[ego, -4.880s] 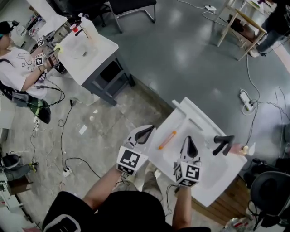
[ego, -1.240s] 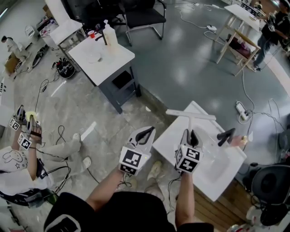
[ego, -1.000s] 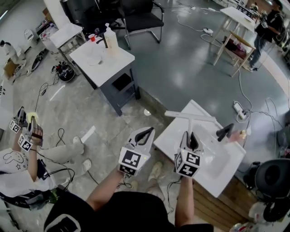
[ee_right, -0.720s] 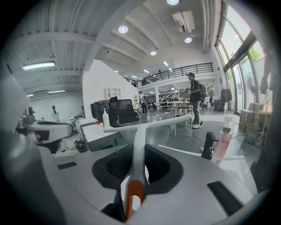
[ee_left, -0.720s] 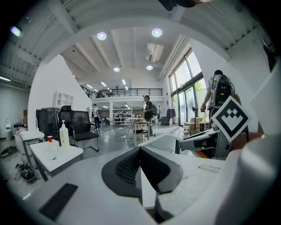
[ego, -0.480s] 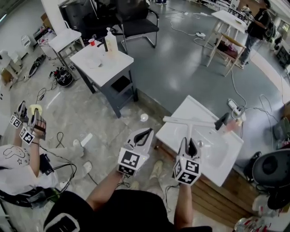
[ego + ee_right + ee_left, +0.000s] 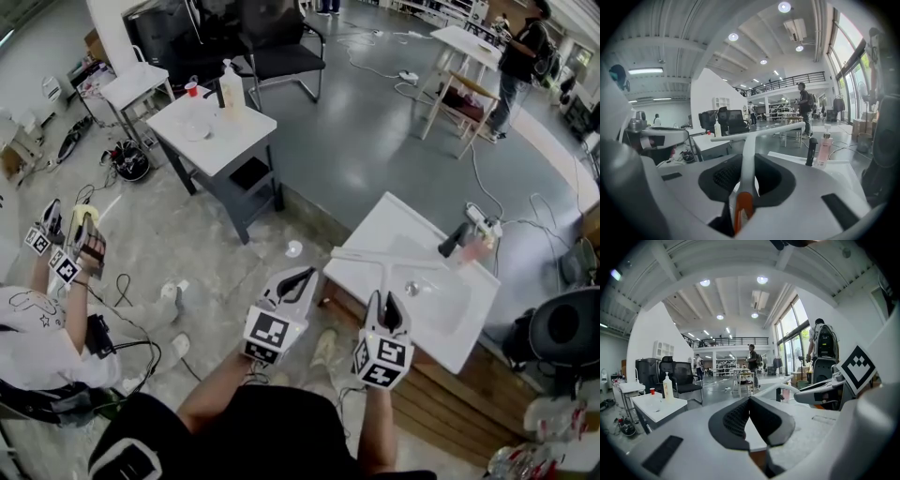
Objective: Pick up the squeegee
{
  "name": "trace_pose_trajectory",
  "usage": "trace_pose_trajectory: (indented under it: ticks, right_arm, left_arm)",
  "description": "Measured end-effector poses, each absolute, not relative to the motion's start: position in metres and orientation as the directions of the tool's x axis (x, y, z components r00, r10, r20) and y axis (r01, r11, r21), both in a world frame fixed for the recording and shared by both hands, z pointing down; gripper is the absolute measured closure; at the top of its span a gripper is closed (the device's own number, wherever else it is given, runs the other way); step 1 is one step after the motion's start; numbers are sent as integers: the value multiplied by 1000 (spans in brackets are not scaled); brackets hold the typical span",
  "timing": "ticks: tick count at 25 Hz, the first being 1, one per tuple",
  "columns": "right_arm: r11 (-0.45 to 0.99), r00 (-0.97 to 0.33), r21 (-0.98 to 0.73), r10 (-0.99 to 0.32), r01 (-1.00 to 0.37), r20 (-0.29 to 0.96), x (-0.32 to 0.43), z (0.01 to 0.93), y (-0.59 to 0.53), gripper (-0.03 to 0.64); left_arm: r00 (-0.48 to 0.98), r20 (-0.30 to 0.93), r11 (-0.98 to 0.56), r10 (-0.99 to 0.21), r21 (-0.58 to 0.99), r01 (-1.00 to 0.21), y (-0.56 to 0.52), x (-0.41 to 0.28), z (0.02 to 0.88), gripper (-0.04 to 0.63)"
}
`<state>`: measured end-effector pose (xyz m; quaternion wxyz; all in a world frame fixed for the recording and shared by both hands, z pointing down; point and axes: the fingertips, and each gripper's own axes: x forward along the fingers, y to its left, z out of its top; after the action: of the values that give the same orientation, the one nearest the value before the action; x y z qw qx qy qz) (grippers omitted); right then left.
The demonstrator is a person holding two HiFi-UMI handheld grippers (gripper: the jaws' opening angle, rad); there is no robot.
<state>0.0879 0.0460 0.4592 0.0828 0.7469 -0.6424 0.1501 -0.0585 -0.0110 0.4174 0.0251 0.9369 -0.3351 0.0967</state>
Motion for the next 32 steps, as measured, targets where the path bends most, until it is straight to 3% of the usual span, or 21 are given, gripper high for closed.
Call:
trace_pose_trajectory:
  ticks: [13, 32]
  right_arm:
    - [-169, 141, -65, -940, -983, 310, 90, 451, 87, 540]
    - [-173, 142, -66, -933, -983, 330, 82, 457, 46, 540]
  left_arm:
    - [762, 181, -777, -622, -21, -629, 28, -59, 412, 592]
    - [769, 187, -782, -612, 3, -623, -14, -63, 417, 592]
